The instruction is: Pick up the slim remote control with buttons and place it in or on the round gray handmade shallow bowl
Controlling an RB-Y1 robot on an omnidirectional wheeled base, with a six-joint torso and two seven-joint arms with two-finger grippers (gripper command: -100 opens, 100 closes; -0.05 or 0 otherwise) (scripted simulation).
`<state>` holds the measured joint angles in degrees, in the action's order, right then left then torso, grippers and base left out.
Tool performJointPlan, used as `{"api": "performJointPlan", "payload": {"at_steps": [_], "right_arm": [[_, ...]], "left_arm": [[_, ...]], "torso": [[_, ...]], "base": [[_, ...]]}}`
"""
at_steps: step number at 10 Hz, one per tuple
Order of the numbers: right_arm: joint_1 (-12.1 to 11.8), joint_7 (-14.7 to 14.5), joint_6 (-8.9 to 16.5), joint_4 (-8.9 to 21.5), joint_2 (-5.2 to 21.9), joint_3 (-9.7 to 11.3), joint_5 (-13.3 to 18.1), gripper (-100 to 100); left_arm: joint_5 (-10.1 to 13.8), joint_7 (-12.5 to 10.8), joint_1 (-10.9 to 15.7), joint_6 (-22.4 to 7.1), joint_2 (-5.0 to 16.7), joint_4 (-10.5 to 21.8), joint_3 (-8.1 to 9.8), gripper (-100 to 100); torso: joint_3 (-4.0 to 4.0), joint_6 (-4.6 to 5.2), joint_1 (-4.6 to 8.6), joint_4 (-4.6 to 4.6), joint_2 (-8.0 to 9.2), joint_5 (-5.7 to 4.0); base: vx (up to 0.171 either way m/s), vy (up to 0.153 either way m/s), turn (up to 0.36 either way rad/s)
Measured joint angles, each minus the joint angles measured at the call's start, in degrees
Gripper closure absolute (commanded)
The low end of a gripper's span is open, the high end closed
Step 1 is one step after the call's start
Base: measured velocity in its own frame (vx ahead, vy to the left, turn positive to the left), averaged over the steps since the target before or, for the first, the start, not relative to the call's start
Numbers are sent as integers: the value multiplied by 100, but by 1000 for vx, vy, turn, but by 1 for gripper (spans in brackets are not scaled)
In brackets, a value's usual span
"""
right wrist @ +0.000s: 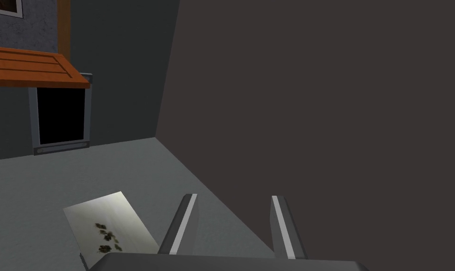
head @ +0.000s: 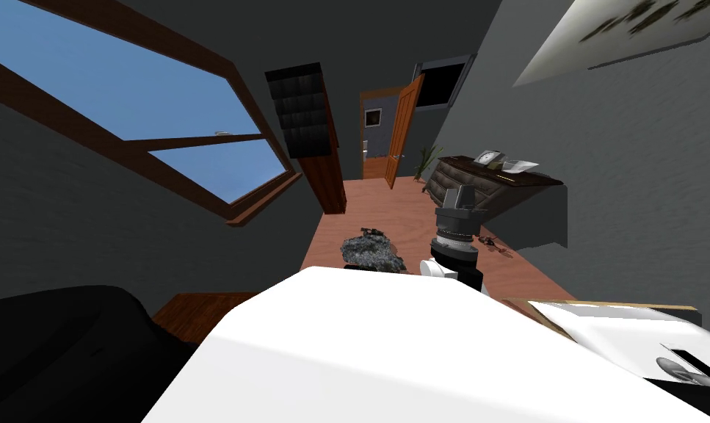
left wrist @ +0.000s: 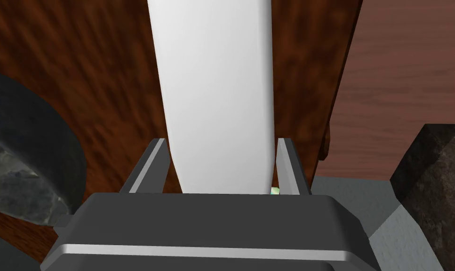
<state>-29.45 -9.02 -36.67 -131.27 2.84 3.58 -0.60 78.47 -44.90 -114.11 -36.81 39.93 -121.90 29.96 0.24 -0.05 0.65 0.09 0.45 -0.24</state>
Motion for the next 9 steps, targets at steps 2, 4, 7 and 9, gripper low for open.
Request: {"api": "performJointPlan", "payload": {"at_steps": [2, 4, 7, 9], "right_arm": [[1, 0, 0, 0, 0, 0, 0, 0], [2, 0, 0, 0, -1, 1, 0, 0], [1, 0, 0, 0, 0, 0, 0, 0], [2, 0, 0, 0, 0, 0, 0, 0]], "left_arm": [[190, -33, -227, -127, 242, 143, 310, 100], [384, -52, -446, -260, 533, 367, 591, 100], [698, -11, -648, -466, 932, 634, 951, 100], [975, -11, -721, -653, 1282, 909, 1222, 100]], "torso": [[7, 1, -5, 0, 16, -3], [29, 0, 12, 8, 54, -5], [20, 6, -26, 6, 36, 6], [28, 7, -19, 8, 53, 4]], "base": [[-174, -113, -54], [-234, -143, -92], [-183, -68, -59], [-206, -95, -74]]}}
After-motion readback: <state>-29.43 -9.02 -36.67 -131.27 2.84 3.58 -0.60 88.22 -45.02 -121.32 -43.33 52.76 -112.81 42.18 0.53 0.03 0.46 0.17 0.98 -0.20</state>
